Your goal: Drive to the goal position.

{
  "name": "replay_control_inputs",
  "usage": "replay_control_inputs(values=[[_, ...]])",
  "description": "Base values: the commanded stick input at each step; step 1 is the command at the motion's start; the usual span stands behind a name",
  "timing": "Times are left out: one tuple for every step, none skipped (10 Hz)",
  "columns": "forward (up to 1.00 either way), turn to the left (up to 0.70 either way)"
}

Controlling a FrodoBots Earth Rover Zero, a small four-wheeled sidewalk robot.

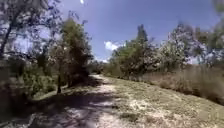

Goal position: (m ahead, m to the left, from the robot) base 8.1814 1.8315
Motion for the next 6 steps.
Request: replay_control_inputs(values=[[0.7,0.0],[0.7,0.0],[0.7,0.0],[0.7,0.0],[0.7,0.0],[0.7,0.0]])
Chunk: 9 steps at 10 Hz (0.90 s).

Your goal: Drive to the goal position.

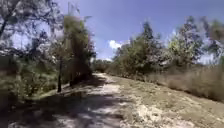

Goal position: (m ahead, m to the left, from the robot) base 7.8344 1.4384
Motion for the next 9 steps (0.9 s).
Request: replay_control_inputs(values=[[0.7,0.0],[0.7,0.0],[0.7,0.0],[0.7,0.0],[0.7,0.0],[0.7,0.0],[0.58,0.0],[0.5,0.0],[0.5,-0.03]])
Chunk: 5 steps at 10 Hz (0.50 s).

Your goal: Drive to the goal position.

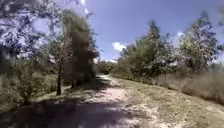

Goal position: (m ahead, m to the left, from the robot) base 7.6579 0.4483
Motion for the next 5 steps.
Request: replay_control_inputs(values=[[0.5,-0.25],[0.5,-0.5],[0.5,-0.5],[0.5,-0.5],[0.5,-0.5]])
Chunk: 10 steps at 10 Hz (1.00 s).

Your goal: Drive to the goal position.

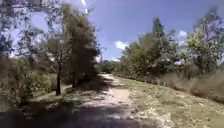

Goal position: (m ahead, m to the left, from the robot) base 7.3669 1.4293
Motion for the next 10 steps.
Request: replay_control_inputs(values=[[0.5,-0.5],[0.5,-0.5],[0.5,-0.5],[0.5,-0.5],[0.5,-0.5],[0.5,-0.5],[0.5,-0.5],[0.5,-0.5],[0.5,-0.45],[0.5,0.0]])
